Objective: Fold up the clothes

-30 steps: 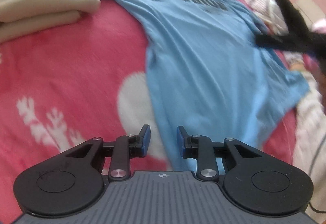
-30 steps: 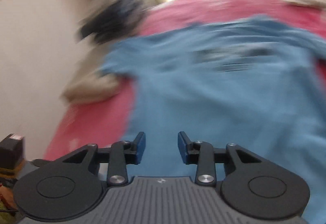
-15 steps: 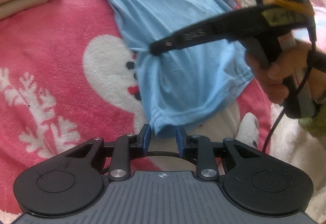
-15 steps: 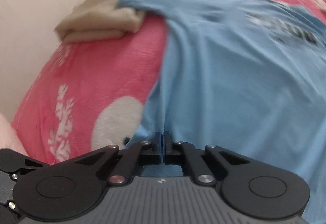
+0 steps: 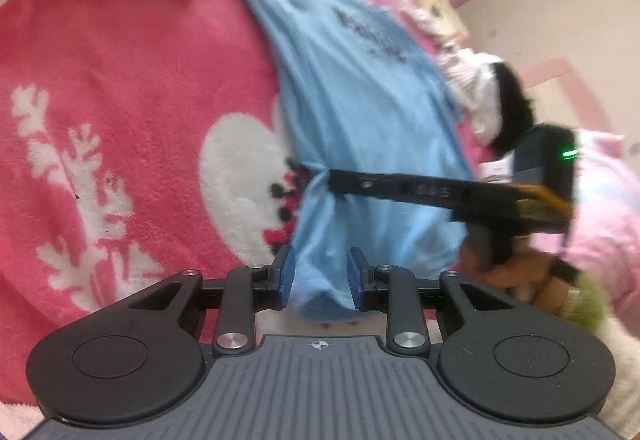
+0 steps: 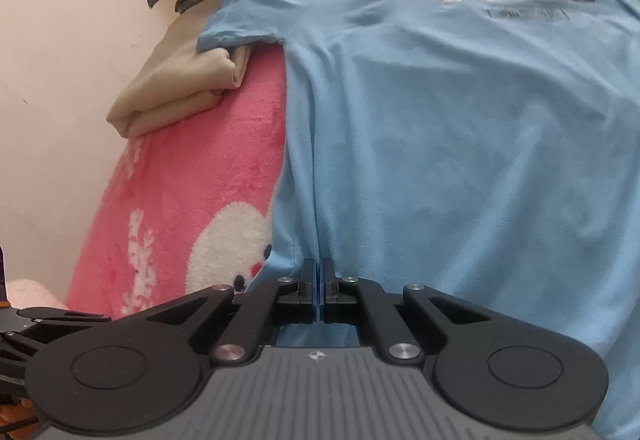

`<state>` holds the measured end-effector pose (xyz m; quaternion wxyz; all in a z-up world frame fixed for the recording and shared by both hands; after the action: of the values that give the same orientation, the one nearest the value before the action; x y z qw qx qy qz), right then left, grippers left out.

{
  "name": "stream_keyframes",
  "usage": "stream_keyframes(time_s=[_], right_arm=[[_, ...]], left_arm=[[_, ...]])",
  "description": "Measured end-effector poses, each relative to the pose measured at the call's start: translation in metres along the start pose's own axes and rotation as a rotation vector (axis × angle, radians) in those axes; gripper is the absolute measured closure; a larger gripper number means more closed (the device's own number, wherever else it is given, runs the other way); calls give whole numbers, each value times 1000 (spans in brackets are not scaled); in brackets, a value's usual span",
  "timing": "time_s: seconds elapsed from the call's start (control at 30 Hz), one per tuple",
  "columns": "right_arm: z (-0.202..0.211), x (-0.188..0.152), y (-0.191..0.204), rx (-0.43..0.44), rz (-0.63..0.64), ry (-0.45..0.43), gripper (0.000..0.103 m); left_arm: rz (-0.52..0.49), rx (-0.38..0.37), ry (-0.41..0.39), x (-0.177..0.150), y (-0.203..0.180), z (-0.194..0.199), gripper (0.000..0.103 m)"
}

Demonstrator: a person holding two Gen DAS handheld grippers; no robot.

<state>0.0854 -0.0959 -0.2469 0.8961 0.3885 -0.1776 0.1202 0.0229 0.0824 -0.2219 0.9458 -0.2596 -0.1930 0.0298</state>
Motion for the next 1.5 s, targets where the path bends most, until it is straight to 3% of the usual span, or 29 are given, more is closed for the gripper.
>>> stream_keyframes(time_s=[0.1,0.27,0.33,0.43,0.57,0.67,0.77,0.83,0.93,1.1,1.23,1.37,1.4,1.47,1.5], right_arm=[[9,-3,3,30,-7,-10,99],[24,-20,8,21,29,-6,98],[29,-25,4,17,12,-18,98],[36,-32,-5,12,-17,-38,98],[40,-34,-10,11,-34,-54,98],[42,-31,-4,-13,-1,-57,98],[43,-17,9,-44,81,-66,98],[41,-5,19,-66,146,-65,98],[19,19,39,-97,271,-33,98],[-38,60,71,-184,513,15,93],[-89,84,72,-266,624,76,87],[-124,104,54,-349,628,113,87],[-128,109,49,-343,607,107,87],[-121,117,50,-270,547,59,101],[-116,121,52,-227,517,33,101]], left_arm=[[-28,26,-28,1,-4,4,73],[-154,262,-18,-3,-3,-24,74],[-189,310,-12,-6,-6,-35,77],[-237,307,-21,-13,-16,-40,79],[-233,342,-40,-17,-18,-45,97],[-179,331,-67,-18,-20,-31,100],[-243,356,-146,-24,-31,-6,100],[-267,382,-153,-31,-29,-5,100],[-292,401,-140,-41,-25,-11,100],[-320,348,-132,-44,-32,-17,100],[-345,311,-119,-46,-35,-23,100],[-349,273,-108,-45,-37,-26,100],[-346,270,-105,-45,-36,-26,100],[-339,266,-100,-45,-35,-26,100],[-332,261,-95,-46,-33,-25,100]])
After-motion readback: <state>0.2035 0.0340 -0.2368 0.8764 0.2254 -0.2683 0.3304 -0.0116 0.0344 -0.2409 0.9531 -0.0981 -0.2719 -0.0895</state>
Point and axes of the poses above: each gripper's, at about its wrist camera, not at the fingertips, and z roughly against the way its jaws point, y to its left, x to its top, the point moved 8 cm from there along -z, roughly the way its jaws point, and after that the axes turned 15 degrees about x, right-handed, at the moved point
